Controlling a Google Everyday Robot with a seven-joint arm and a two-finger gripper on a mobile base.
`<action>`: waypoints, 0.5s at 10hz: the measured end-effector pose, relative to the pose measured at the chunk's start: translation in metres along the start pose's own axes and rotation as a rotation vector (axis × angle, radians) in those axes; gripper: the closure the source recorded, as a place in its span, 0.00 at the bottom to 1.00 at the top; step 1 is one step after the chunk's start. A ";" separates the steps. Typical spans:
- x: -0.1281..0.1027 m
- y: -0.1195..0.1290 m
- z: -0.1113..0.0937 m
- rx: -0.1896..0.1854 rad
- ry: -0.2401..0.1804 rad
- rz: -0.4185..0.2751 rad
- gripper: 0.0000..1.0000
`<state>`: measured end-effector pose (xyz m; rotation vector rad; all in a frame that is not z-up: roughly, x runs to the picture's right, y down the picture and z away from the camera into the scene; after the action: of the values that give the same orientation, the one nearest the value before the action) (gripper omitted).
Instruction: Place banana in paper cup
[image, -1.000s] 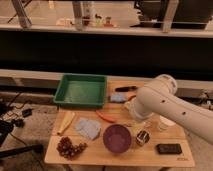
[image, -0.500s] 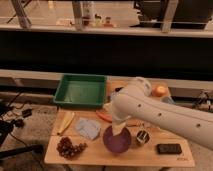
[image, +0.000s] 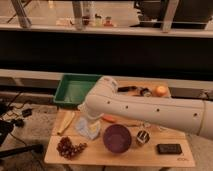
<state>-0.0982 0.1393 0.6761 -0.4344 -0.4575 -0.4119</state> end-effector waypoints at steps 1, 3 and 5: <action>-0.002 -0.001 0.001 -0.001 -0.002 -0.003 0.20; 0.001 -0.001 0.001 0.000 0.001 0.001 0.20; -0.001 -0.001 0.001 0.000 -0.001 0.000 0.20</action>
<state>-0.0994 0.1391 0.6770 -0.4350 -0.4584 -0.4123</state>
